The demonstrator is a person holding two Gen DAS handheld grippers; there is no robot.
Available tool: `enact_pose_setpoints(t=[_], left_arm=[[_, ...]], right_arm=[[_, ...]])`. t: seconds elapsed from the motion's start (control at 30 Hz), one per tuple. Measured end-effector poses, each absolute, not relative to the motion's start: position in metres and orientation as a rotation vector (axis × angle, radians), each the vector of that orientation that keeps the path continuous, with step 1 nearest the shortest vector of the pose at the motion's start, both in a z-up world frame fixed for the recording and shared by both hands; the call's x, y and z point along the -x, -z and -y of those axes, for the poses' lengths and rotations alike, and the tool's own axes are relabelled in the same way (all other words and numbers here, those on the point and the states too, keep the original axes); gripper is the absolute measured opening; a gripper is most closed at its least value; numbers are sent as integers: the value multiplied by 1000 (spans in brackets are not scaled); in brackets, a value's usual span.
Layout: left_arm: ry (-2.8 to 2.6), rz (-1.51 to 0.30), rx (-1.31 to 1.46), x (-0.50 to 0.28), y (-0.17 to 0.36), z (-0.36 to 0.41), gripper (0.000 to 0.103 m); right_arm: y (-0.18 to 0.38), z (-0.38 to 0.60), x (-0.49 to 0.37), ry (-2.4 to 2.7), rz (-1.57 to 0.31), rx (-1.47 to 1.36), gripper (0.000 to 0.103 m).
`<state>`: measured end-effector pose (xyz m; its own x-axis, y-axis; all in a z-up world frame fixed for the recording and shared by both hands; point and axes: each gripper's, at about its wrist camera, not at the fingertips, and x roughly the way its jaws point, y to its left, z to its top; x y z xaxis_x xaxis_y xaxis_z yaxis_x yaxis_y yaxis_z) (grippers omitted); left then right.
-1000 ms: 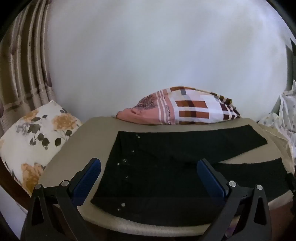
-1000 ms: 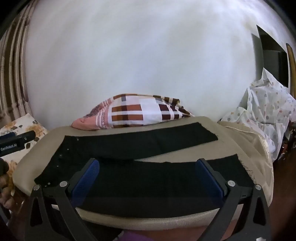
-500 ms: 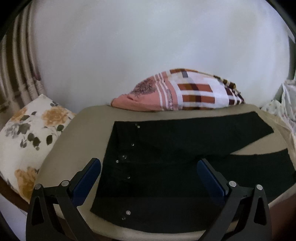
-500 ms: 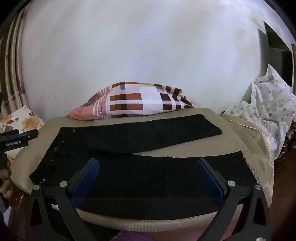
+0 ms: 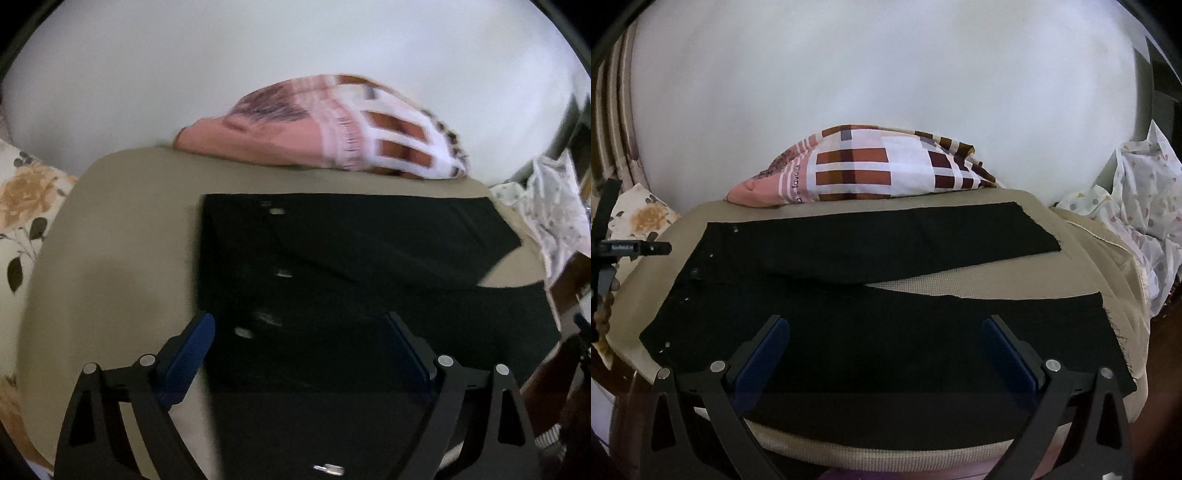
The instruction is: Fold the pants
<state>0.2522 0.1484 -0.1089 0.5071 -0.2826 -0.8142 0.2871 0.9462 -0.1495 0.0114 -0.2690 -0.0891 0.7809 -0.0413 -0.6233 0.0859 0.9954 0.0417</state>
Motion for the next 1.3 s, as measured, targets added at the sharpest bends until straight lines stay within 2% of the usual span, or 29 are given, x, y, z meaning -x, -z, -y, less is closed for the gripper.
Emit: enact_pose_setpoints(t=[0.2,0.37,0.53,0.77,0.83,0.87,0.9,1.0,1.1,1.3], left_arm=[[377,-1072,30,-327,130,-180,90],[538,-1098,19,-373,150,-171,90],[513,-1063,-46,-407,165,-170,90],[605,-1183,52,-447,198,-171,88],[651,-1200,138,-450,205,-173,72],[593,-1190,123,-450,204,-173,51],[561,-1187,111,-451,204,-173,25],[536,-1166,99,-444,202,-170,18],[505,-1096,26,-425,189,-162,15],[502,-881,41,-366,136,-164,15]], right_arm=[[103,267,-30,70,-732,-69,103],[116,258,-45,69,-783,-42,103],[122,249,-58,63,-816,-14,103],[135,242,-71,63,-873,18,103],[139,242,-75,63,-889,15,103],[140,241,-77,62,-895,14,103],[141,240,-78,62,-898,15,103],[142,237,-81,59,-903,21,103],[140,234,-84,51,-900,29,103],[131,238,-101,2,-875,-38,103]])
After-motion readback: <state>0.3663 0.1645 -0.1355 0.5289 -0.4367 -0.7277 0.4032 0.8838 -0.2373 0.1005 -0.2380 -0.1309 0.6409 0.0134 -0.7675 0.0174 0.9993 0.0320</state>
